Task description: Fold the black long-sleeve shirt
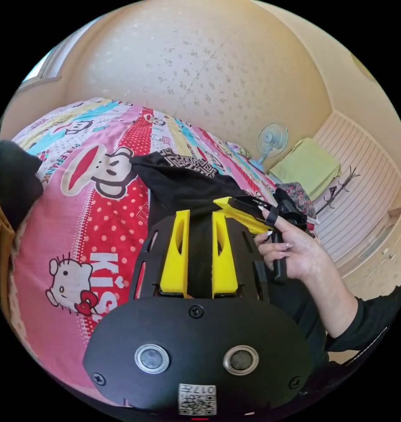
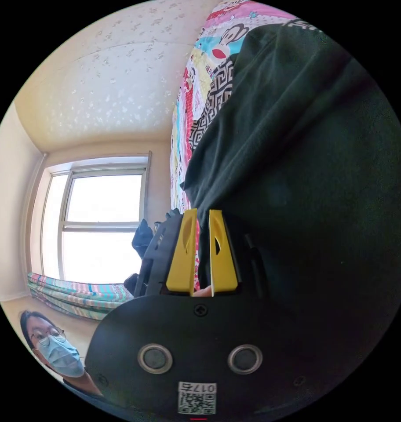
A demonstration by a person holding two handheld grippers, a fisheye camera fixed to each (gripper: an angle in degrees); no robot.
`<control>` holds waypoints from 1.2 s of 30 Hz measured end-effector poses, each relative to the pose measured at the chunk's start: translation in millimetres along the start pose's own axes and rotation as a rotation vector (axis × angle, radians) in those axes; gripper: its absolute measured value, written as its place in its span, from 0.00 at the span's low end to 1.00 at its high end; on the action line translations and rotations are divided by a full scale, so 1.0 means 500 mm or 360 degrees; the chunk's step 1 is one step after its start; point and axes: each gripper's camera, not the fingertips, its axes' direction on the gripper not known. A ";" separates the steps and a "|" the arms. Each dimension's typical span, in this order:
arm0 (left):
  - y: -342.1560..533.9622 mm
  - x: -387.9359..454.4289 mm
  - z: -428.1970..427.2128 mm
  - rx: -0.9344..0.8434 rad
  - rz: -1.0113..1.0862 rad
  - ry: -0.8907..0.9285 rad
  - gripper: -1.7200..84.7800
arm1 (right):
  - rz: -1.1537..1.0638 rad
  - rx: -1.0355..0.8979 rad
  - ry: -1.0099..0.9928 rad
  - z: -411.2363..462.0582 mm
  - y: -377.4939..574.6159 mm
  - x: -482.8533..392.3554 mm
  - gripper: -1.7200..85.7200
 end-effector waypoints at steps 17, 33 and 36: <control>-0.131 0.172 0.142 -0.0527 0.0611 -0.0687 0.09 | 0.0039 -0.0019 -0.0365 -0.070 0.000 0.013 0.09; -0.125 0.082 -0.020 -0.0212 0.0260 -0.0517 0.06 | -0.1024 -0.0778 0.0452 0.228 -0.188 -0.313 0.16; -0.122 0.063 -0.038 -0.0180 0.0231 -0.0505 0.06 | -0.1158 -0.0953 0.0741 0.326 -0.191 -0.321 0.16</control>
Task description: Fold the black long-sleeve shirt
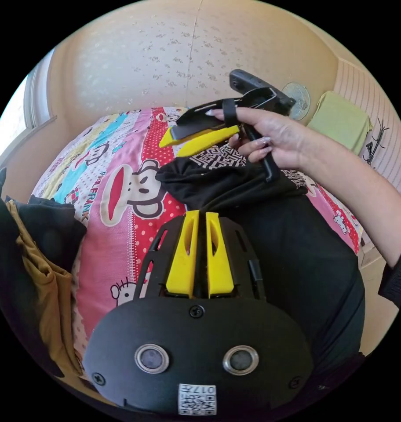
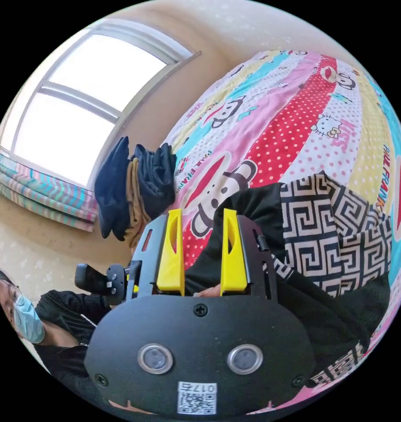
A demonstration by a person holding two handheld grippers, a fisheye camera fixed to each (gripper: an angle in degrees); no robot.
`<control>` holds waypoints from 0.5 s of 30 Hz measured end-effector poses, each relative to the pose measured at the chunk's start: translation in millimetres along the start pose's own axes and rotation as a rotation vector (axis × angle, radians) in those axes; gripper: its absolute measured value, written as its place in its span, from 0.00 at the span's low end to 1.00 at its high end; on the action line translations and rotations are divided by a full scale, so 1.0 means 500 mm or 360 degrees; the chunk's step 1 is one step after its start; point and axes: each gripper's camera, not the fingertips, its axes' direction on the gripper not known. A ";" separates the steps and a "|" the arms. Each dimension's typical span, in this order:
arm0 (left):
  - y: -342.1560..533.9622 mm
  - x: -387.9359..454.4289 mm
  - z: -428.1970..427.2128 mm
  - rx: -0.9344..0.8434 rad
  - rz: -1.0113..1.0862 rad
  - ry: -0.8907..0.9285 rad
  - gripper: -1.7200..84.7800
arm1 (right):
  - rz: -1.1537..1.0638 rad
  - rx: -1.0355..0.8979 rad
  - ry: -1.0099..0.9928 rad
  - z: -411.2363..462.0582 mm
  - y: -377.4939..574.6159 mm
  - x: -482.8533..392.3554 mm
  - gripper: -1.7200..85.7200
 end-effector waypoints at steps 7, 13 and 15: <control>0.027 -0.061 -0.028 0.0026 -0.0070 0.0011 0.06 | -0.0057 -0.0171 0.0082 0.076 -0.027 -0.021 0.05; 0.071 -0.148 -0.051 0.0079 -0.0283 0.0012 0.06 | -0.0031 0.0294 -0.0016 0.028 -0.018 -0.024 0.04; 0.084 -0.177 -0.043 0.0051 -0.0373 0.0057 0.06 | 0.0023 0.0256 -0.0008 0.064 -0.021 -0.002 0.05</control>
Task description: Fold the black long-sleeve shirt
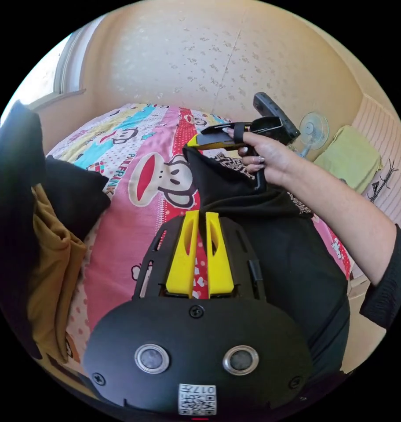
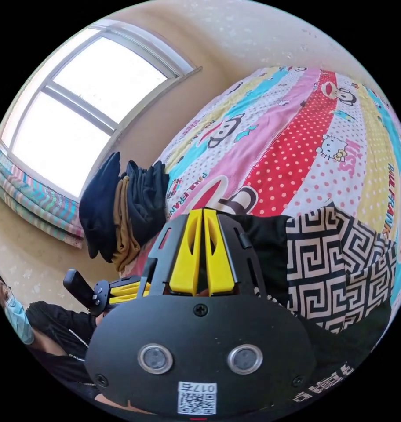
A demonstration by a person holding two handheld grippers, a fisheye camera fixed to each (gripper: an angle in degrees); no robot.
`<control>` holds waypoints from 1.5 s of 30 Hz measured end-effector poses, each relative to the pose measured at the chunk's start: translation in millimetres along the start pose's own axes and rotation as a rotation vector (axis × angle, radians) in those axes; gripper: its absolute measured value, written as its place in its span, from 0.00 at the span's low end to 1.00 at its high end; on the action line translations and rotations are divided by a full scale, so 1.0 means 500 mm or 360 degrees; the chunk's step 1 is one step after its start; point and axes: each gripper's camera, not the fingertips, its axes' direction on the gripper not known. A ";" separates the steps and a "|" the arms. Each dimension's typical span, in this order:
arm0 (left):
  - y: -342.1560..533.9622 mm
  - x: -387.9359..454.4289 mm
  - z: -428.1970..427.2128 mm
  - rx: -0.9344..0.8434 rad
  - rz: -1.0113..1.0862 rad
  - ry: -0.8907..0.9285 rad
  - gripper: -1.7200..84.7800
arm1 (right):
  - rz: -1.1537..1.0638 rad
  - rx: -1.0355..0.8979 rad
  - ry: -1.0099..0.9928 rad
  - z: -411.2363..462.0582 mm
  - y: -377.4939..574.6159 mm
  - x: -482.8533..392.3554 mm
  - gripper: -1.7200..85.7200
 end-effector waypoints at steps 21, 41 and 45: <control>-0.130 0.097 0.022 0.0089 0.0444 0.0199 0.01 | 0.0454 0.0545 0.0396 -0.403 0.554 0.133 0.09; -0.122 0.036 0.099 0.0210 0.0180 -0.0104 0.01 | 0.0328 0.0811 0.0755 -0.399 0.637 0.080 0.02; -0.062 0.052 0.122 0.0030 0.0333 0.0293 0.01 | 0.0384 0.0583 0.0673 -0.345 0.589 0.143 0.02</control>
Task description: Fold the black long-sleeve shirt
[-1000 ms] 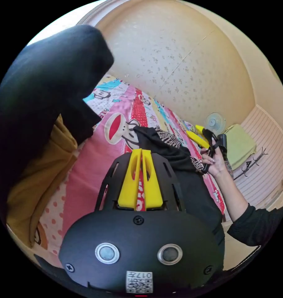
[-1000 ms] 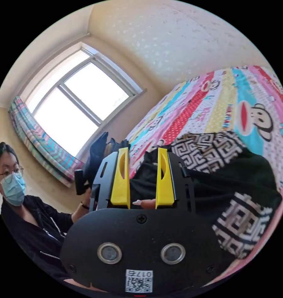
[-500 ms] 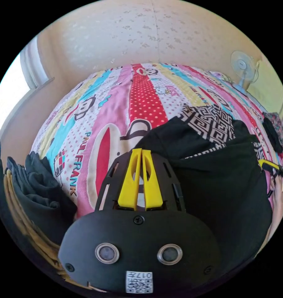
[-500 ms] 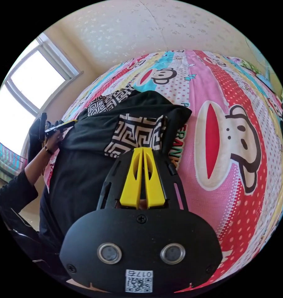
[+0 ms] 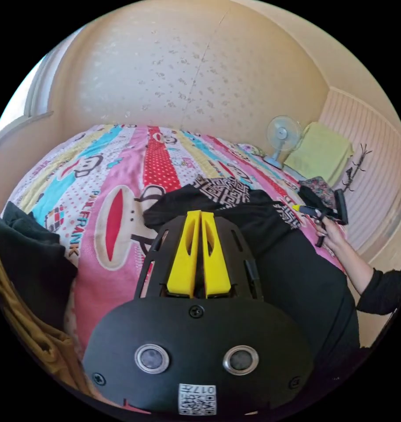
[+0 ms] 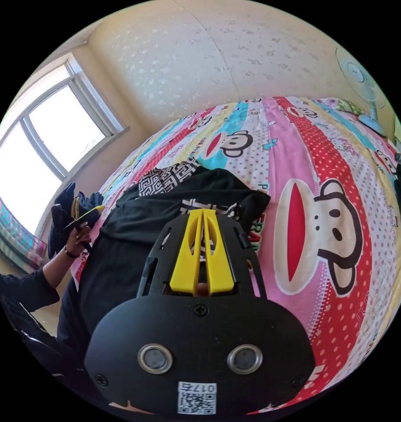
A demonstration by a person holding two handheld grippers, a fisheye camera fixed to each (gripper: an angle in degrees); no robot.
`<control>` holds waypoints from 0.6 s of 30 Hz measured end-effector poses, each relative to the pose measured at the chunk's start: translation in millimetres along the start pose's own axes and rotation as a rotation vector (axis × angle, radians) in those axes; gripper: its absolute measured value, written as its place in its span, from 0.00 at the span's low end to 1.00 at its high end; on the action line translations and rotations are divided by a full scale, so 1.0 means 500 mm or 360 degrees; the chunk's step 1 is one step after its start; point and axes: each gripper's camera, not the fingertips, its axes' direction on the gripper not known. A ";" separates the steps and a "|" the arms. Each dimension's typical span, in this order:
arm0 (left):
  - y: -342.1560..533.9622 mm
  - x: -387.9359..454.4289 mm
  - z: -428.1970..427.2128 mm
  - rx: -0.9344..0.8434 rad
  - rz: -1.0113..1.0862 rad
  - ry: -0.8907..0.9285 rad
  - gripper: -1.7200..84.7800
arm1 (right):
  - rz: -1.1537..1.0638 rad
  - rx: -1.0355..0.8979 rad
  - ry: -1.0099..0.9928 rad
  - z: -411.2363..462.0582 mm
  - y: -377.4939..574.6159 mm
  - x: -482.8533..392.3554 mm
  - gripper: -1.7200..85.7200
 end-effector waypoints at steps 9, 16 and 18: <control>0.006 -0.045 -0.006 -0.0413 -0.0319 -0.0165 0.01 | -0.0036 -0.0185 0.0213 -0.039 0.022 -0.052 0.03; 0.231 0.146 -0.132 -0.0280 -0.0146 0.0244 0.01 | 0.0068 0.0008 -0.0220 -0.171 0.288 -0.178 0.03; 0.290 0.181 -0.128 -0.0356 -0.0122 0.0077 0.01 | 0.0004 -0.0053 0.0049 -0.155 0.367 -0.208 0.03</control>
